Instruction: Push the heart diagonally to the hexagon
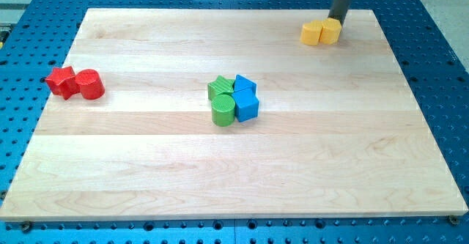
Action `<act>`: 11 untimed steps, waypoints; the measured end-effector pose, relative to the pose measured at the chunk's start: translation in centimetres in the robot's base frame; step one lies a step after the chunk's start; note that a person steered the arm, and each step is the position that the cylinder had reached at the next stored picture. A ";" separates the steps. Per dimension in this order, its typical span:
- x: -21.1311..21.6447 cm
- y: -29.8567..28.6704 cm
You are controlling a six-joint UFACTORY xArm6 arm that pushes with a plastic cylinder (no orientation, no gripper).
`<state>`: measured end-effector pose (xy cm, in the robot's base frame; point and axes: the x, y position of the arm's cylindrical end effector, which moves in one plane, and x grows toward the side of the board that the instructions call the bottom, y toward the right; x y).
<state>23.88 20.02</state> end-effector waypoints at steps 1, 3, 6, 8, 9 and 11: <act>0.7 -0.6; -0.4 7.2; 3.7 -1.7; 3.7 -9.9; 3.7 -13.5; 1.6 -16.3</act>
